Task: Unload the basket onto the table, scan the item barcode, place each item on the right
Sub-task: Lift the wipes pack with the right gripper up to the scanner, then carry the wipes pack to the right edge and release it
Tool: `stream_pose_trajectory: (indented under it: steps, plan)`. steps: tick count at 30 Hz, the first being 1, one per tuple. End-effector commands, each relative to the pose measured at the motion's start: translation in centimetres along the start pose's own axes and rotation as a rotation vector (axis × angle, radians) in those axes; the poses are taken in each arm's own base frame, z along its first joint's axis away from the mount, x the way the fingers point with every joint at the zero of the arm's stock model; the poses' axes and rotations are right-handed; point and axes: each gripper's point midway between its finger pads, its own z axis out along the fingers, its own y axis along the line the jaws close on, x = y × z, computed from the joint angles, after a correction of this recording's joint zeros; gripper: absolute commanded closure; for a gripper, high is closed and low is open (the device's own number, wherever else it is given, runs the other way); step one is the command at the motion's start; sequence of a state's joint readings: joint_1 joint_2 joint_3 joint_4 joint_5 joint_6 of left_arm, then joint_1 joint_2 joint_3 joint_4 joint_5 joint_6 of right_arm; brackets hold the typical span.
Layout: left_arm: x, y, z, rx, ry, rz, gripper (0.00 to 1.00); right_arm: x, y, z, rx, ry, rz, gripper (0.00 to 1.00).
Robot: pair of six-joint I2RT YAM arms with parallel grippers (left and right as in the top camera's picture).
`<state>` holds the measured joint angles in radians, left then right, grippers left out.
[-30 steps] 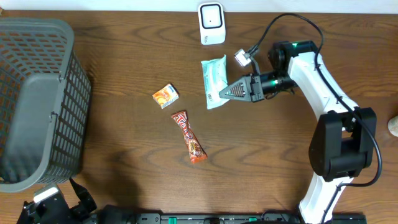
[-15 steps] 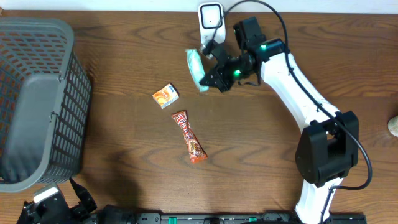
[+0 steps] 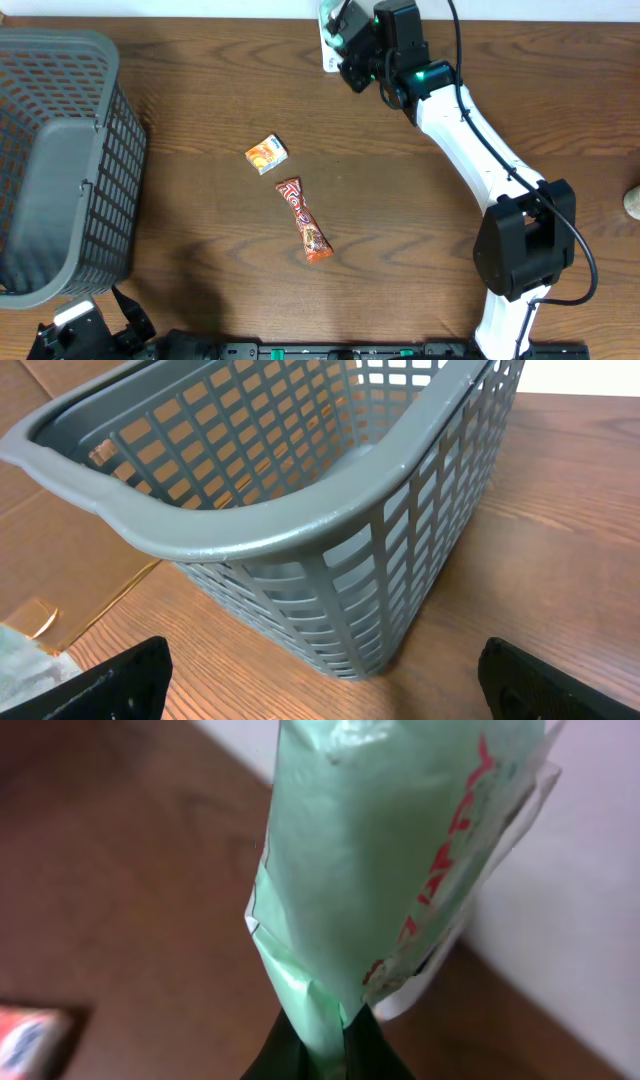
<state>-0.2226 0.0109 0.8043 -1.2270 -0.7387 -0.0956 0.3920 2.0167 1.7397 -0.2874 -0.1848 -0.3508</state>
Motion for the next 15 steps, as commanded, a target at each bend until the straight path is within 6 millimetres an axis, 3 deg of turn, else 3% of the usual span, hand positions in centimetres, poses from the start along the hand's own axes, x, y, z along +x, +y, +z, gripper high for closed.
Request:
stream_pose_trajectory:
  steps: [1,5,15]
  plan:
    - [0.0,0.2,-0.1,-0.007,-0.006,0.006,0.02,-0.2,-2.7,1.1,0.147,-0.003,-0.067,0.99]
    - [0.0,0.2,-0.1,-0.007,-0.006,0.006,0.02,0.1,-3.9,2.4,0.218,-0.013,-0.132,0.99]
    - [0.0,0.2,-0.1,-0.007,-0.006,0.006,0.02,2.8,-6.2,7.9,0.313,0.072,-0.29,0.99]
